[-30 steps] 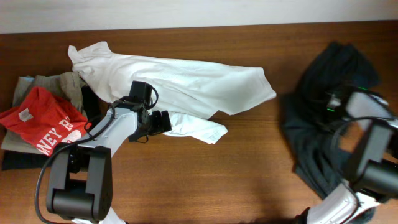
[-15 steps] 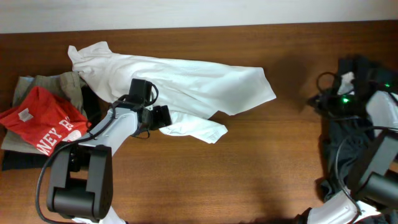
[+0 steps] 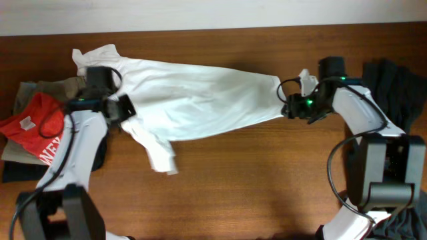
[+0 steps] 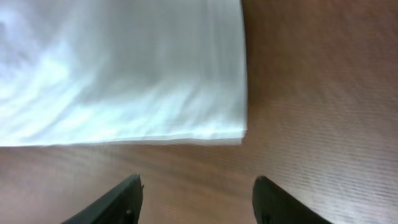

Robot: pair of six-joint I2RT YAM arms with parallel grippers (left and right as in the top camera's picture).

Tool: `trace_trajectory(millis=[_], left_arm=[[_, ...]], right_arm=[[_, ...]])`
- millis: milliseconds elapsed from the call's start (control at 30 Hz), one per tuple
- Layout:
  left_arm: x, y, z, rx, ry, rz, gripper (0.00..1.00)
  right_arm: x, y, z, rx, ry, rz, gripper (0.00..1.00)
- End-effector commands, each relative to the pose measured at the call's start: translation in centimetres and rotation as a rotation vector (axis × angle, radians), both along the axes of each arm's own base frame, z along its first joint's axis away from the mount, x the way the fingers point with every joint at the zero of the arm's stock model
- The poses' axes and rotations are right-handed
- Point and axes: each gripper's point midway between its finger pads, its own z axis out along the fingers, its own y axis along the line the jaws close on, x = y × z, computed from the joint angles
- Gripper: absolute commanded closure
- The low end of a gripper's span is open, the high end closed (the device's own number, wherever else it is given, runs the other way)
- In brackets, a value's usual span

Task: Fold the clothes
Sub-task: 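Stretch the white t-shirt between both grippers across the table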

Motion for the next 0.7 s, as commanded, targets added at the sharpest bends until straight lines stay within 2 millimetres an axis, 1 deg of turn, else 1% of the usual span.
trace_trajectory(millis=[0,33,67,100,133,167,233,300,333,400,467,500,533,567,600,633,667], left_arm=[[-0.5,-1.0,1.1,-0.049,0.006,-0.037,0.13],[-1.5,-1.1,0.5,-0.053,0.051,-0.038,0.13],[-2.3,-1.4,-0.1,-0.06,0.092,-0.042,0.08],[-3.5,-1.7,-1.0,-0.064,0.149,-0.048,0.05],[-5.0,-2.2,-2.2,-0.068,0.214,-0.055,0.05],[-5.6,-2.4,-2.9,-0.073,0.244,-0.06,0.05],[-7.4,-3.2,-5.3,-0.074,0.323,-0.079,0.05],[-8.6,-3.6,-6.8,-0.075,0.371,-0.089,0.05],[-9.5,-3.9,-7.5,-0.074,0.399,-0.1,0.04],[-10.1,-4.3,-8.4,-0.063,0.41,-0.115,0.05],[-10.1,-4.3,-9.1,-0.059,0.398,-0.116,0.05],[-9.9,-4.3,-9.9,-0.058,0.373,-0.116,0.05],[-9.6,-4.3,-10.3,-0.058,0.353,-0.117,0.05],[-9.3,-4.3,-10.5,-0.057,0.335,-0.118,0.05],[-9.0,-4.3,-10.7,-0.056,0.317,-0.118,0.05],[-8.7,-4.3,-10.7,-0.056,0.303,-0.119,0.06],[-8.3,-4.3,-10.6,-0.056,0.288,-0.119,0.08]], right_arm=[[1.8,1.0,-2.0,0.0,0.001,-0.07,0.39],[2.2,1.0,-2.4,0.009,0.0,-0.1,0.38],[2.4,1.0,-2.8,0.015,0.005,-0.116,0.38],[2.3,1.1,-3.5,0.019,0.021,-0.115,0.38],[2.1,1.2,-4.1,0.023,0.038,-0.113,0.37],[2.0,1.2,-4.5,0.022,0.045,-0.113,0.36],[2.3,1.3,-5.6,0.023,0.048,-0.112,0.33],[3.2,1.5,-5.8,0.027,0.014,-0.105,0.33],[3.8,2.0,-5.6,0.029,-0.016,-0.095,0.33],[4.2,3.0,-5.4,0.03,-0.039,-0.071,0.34],[4.0,4.0,-5.5,0.029,-0.035,-0.048,0.38],[3.6,4.6,-5.9,0.017,-0.022,-0.031,0.4],[3.2,4.6,-6.4,-0.011,-0.004,-0.029,0.44],[2.8,4.1,-7.0,-0.051,0.016,-0.035,0.51],[2.2,3.2,-7.6,-0.104,0.046,-0.05,0.71],[1.7,2.2,-7.9,-0.154,0.067,-0.065,0.81],[1.5,1.5,-7.9,-0.181,0.078,-0.076,0.86]])
